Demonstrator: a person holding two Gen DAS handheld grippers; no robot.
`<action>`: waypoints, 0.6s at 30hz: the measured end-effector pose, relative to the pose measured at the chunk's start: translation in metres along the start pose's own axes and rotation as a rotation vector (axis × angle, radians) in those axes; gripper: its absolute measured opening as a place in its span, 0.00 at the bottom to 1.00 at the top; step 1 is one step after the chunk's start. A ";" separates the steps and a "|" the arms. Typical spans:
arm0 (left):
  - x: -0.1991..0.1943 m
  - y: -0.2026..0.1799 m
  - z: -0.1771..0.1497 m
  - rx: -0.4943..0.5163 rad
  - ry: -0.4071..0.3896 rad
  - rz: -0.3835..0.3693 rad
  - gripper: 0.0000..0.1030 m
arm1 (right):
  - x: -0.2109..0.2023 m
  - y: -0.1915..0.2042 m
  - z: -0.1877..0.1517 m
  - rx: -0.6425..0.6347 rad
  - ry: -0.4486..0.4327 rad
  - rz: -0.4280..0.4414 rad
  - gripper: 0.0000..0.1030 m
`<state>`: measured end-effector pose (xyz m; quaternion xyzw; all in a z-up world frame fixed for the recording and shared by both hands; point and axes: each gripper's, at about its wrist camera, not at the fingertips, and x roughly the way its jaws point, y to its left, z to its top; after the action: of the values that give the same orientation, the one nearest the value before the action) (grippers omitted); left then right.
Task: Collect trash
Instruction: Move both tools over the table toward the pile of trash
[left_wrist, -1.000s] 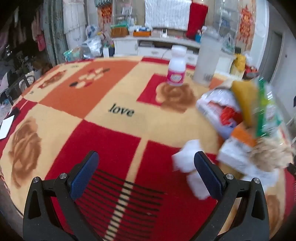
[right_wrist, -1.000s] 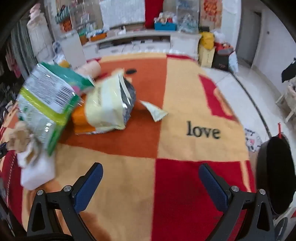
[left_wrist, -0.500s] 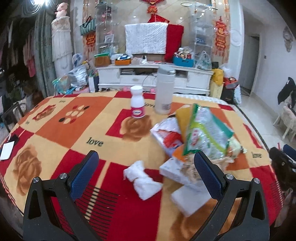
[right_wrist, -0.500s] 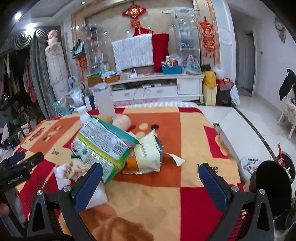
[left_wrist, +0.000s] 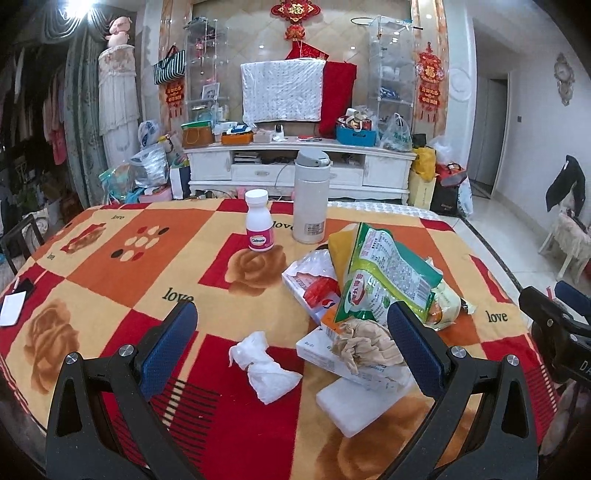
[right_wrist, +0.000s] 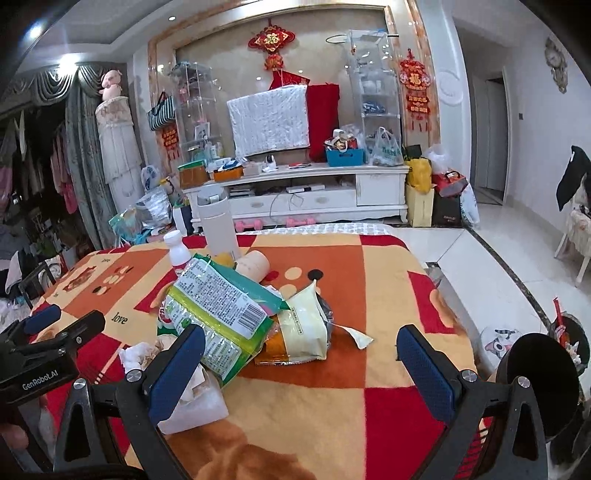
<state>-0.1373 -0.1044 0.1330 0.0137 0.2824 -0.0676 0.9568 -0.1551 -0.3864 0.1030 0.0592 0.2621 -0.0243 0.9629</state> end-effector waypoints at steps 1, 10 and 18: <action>-0.001 -0.001 0.000 0.001 -0.002 0.000 0.99 | -0.001 0.000 0.000 -0.001 -0.003 -0.002 1.00; -0.002 -0.005 -0.001 0.003 -0.001 -0.008 0.99 | -0.001 -0.001 0.000 0.000 -0.004 -0.011 1.00; 0.000 -0.006 -0.002 0.000 0.008 -0.016 0.99 | -0.001 -0.004 0.001 -0.002 -0.003 -0.019 1.00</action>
<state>-0.1387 -0.1099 0.1315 0.0118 0.2862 -0.0751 0.9552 -0.1560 -0.3900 0.1039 0.0557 0.2610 -0.0332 0.9632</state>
